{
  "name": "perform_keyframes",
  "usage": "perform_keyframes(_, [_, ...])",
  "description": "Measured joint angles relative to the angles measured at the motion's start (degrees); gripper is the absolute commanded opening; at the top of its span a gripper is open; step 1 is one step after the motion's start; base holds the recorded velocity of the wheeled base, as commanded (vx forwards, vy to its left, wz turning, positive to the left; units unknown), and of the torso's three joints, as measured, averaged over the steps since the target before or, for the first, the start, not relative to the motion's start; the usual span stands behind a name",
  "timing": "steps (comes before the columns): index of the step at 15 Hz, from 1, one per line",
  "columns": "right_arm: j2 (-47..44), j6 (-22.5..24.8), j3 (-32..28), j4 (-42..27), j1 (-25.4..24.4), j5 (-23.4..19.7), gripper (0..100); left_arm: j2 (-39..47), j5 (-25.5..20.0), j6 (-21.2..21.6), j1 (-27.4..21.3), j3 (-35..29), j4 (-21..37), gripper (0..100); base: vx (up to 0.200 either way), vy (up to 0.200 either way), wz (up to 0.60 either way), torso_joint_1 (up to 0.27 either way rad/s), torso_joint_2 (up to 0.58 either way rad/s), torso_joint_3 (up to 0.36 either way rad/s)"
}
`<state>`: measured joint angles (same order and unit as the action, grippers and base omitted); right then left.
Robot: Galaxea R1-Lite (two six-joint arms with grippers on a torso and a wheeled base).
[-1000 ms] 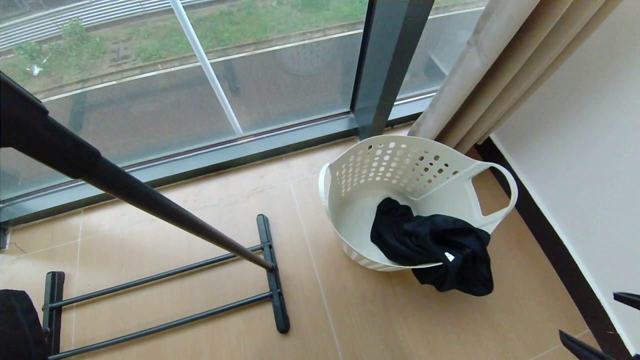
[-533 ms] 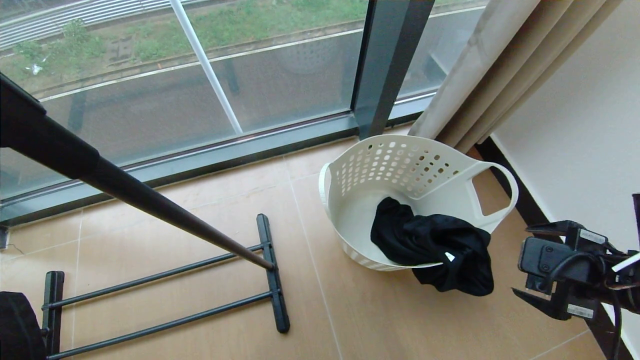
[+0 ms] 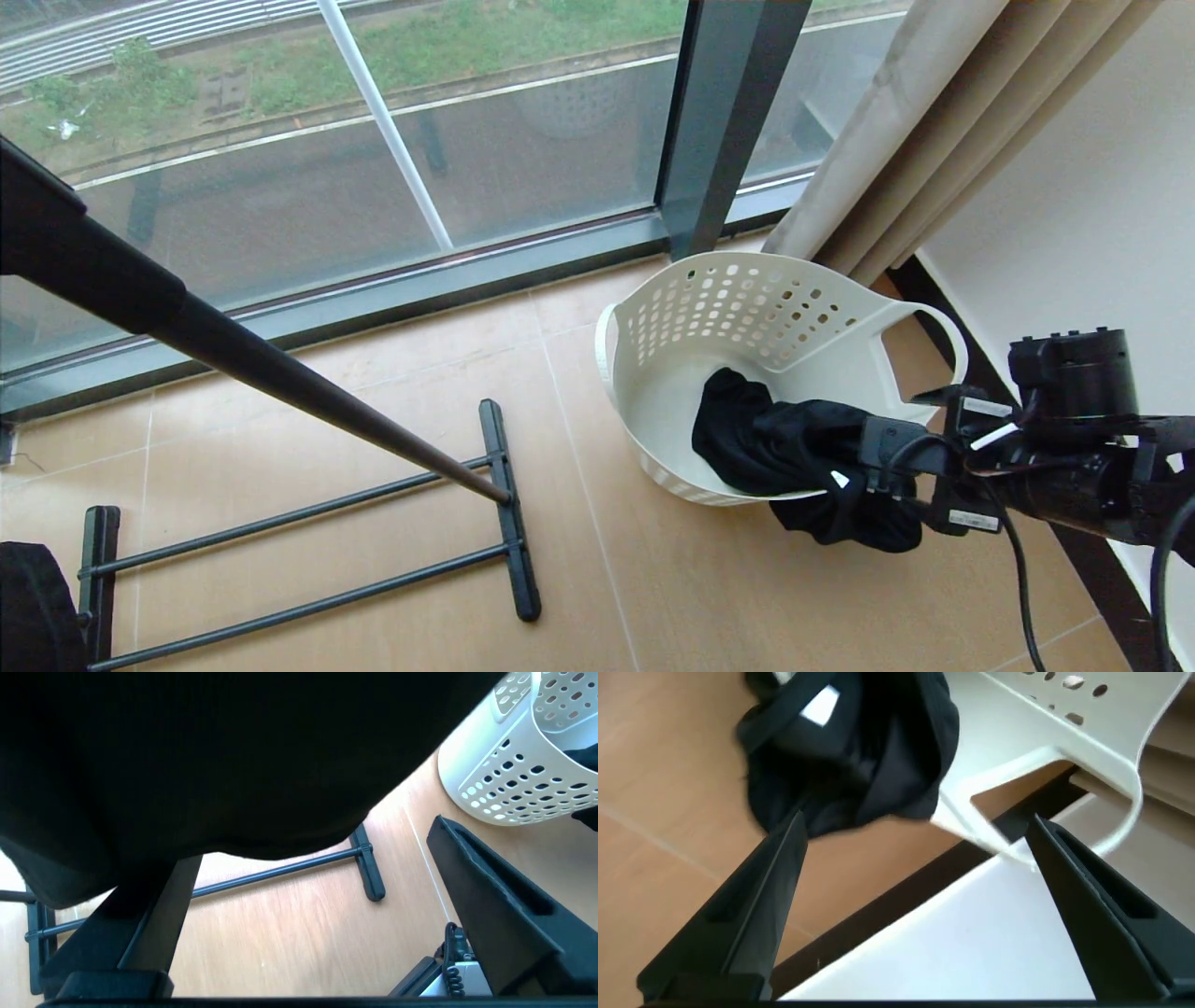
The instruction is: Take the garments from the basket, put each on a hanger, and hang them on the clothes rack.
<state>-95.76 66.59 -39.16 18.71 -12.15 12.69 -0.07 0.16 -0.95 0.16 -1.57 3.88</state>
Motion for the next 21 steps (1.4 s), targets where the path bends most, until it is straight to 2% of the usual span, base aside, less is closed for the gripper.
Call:
perform_keyframes(3, [-6.30,0.01,-1.50,4.52,-0.11,1.71,100,0.00,0.00,0.00,0.00,0.00,0.00,100,0.000,0.000,0.00,0.000,0.00,0.000])
perform_keyframes(7, [-11.48,0.01,-6.12,5.25,-0.05,3.84,100,0.00,-0.02,0.00,0.00,0.00,0.00,100,0.000,0.000,0.00,0.000,0.00,0.000])
perform_keyframes(17, [-17.42,-0.07,-14.29,5.32,0.30,5.07,100,0.00,0.00,-0.02,0.00,0.00,0.00,100,0.000,0.000,0.00,0.000,0.00,0.000])
perform_keyframes(21, [-19.65,-0.07,-15.36,8.30,0.12,6.44,100,0.00,0.00,0.00,0.00,0.00,0.00,100,0.000,0.000,0.00,0.000,0.00,0.000])
